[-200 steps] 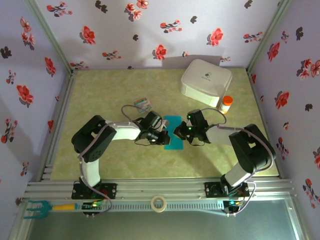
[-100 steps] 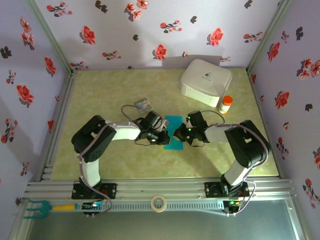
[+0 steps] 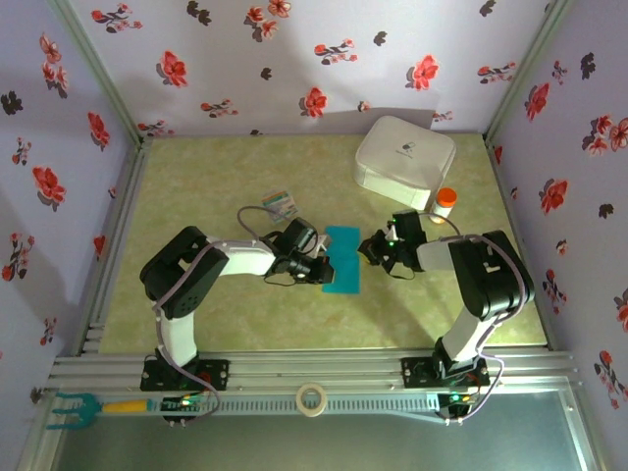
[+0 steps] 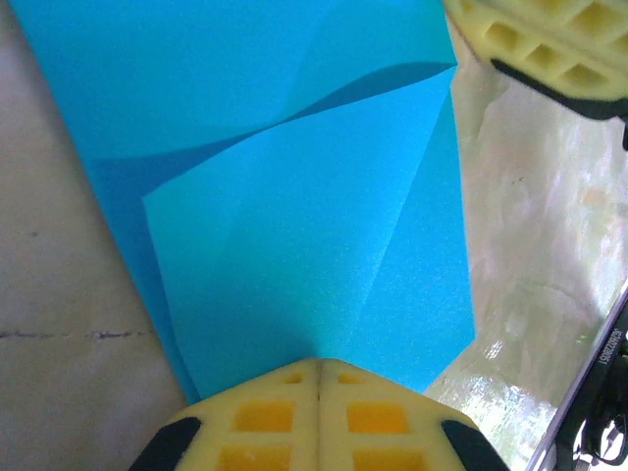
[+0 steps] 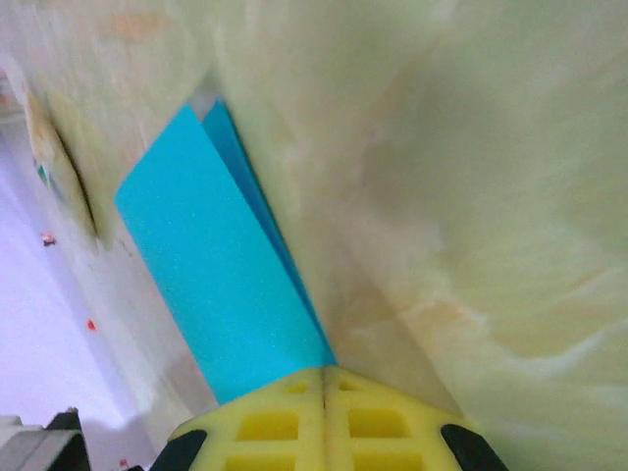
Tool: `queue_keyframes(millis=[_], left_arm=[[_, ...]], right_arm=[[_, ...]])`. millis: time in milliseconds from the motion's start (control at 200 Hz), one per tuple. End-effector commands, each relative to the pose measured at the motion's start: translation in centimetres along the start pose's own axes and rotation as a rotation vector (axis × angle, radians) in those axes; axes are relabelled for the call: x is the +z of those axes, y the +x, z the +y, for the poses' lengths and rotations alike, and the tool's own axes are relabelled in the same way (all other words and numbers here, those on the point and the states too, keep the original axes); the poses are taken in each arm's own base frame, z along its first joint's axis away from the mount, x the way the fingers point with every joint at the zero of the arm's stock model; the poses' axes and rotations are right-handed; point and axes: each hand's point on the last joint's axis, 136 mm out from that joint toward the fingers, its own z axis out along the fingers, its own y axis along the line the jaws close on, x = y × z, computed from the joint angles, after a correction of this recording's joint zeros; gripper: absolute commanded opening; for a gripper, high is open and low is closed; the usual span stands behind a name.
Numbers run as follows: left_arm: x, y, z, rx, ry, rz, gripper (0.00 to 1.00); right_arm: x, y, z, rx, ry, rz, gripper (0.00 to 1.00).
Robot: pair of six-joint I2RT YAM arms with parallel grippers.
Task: Fold a paper plane with a square sheet of paper (pick it up from the middle)
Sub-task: Fold the triangle a second time at the center of the table.
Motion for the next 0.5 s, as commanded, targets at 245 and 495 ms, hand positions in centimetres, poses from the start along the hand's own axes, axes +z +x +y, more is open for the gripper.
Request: queue_keyframes(millis=[245, 495], left_arm=[[0.5, 3.8, 3.9, -0.092, -0.13, 0.114, 0.0], [0.1, 2.8, 3.0, -0.075, -0.119, 0.091, 0.0]], right_arm=[[-1.3, 2.2, 3.2, -0.124, -0.03, 0.006, 0.02], [0.9, 4.3, 0.3, -0.081, 0.074, 0.064, 0.0]])
